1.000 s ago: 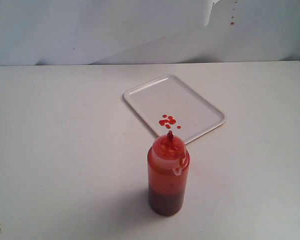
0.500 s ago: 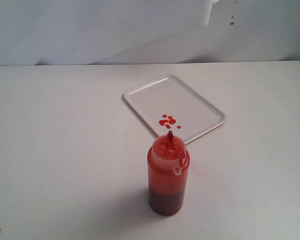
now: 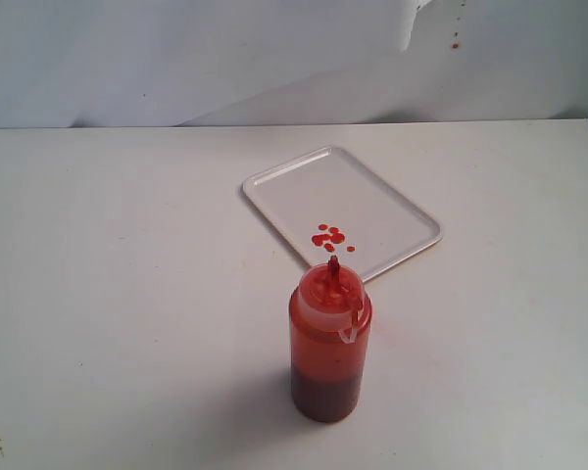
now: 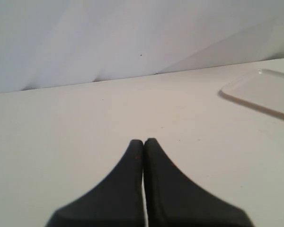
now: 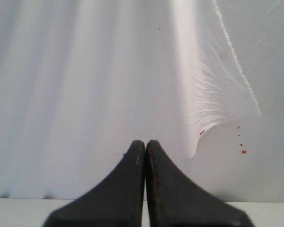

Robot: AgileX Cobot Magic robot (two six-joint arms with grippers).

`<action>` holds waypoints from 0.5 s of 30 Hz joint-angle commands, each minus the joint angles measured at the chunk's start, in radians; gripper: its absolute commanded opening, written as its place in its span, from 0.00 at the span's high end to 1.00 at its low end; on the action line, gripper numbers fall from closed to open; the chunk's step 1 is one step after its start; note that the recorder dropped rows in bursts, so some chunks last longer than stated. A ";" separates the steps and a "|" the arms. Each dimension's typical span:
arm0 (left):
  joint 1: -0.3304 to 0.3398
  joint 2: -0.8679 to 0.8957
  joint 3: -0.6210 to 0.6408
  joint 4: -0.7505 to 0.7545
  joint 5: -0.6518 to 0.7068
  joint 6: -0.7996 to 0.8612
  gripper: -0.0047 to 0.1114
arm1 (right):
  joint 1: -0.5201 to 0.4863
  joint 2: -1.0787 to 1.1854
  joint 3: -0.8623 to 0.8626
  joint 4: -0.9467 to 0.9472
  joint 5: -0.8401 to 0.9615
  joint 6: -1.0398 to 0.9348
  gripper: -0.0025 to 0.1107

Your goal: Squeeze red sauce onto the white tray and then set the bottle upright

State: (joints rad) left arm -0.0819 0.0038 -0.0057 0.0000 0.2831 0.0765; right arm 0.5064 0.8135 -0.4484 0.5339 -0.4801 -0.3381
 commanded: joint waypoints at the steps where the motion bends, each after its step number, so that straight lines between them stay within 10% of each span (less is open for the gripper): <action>1: 0.002 -0.004 0.006 -0.104 -0.002 0.115 0.96 | -0.007 -0.004 -0.003 0.001 -0.013 -0.003 0.98; 15: 0.002 -0.004 0.006 -0.012 0.005 -0.024 0.96 | -0.007 -0.004 -0.003 0.001 -0.013 -0.003 0.98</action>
State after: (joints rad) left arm -0.0819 0.0038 -0.0057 -0.0165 0.2905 0.0528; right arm 0.5064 0.8135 -0.4484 0.5339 -0.4801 -0.3381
